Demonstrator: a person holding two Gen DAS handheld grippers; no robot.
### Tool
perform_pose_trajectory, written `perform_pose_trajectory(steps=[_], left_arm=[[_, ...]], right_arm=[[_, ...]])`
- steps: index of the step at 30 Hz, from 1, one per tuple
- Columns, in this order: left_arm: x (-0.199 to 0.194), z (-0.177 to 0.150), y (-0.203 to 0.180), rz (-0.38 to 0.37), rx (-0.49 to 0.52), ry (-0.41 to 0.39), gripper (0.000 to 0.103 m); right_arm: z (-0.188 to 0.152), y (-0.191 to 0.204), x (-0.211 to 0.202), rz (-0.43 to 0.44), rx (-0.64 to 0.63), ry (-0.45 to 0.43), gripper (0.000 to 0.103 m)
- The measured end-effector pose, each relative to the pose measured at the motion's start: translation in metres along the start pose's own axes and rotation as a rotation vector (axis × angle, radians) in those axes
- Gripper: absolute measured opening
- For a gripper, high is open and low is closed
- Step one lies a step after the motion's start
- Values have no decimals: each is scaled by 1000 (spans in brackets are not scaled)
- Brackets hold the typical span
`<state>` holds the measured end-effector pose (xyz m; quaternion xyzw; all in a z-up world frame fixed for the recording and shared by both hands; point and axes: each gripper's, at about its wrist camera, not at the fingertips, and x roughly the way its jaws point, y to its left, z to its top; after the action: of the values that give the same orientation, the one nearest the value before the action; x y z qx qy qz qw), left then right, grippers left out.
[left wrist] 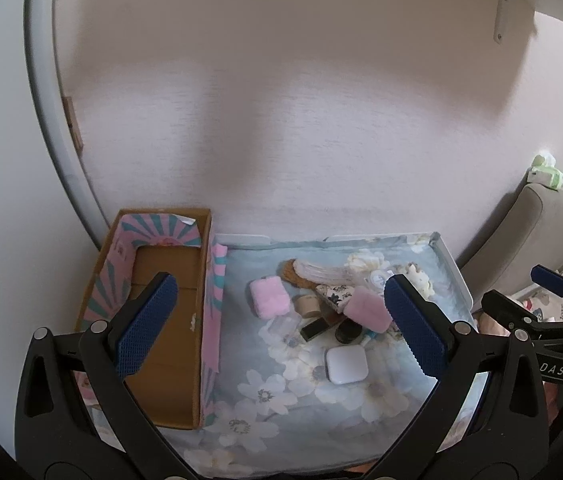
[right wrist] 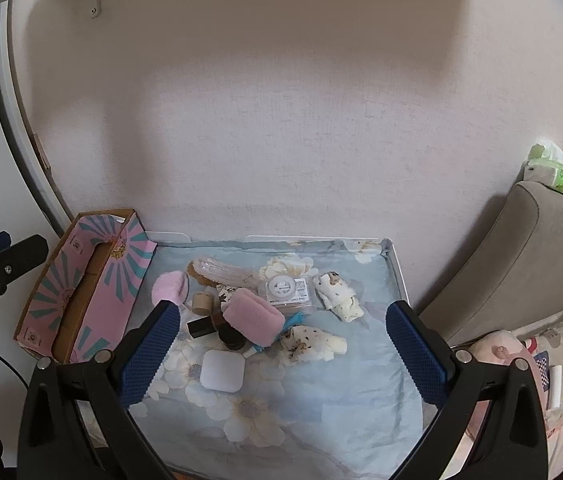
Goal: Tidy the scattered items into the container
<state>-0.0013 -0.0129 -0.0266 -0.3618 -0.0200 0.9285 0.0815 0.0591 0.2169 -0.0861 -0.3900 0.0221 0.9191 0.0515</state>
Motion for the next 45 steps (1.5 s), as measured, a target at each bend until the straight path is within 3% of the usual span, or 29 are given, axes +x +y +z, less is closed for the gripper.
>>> perform_pose_trajectory(steps=[16,25,33,45], left_arm=[[0,-3,2,-17,-4,2,103],[35,-23,1,-71,-13,74,103],[118,-45,-11,-73,-6,166,103],[239,-56,2,-2,-103,309,88]], right_arm=[[-5,-6,0,16,9,-12,102],[-21,-20,24,39,26,59,103],[-53,-46,82,90,57,147,103],[-84,-70,173,117,82,210,103]])
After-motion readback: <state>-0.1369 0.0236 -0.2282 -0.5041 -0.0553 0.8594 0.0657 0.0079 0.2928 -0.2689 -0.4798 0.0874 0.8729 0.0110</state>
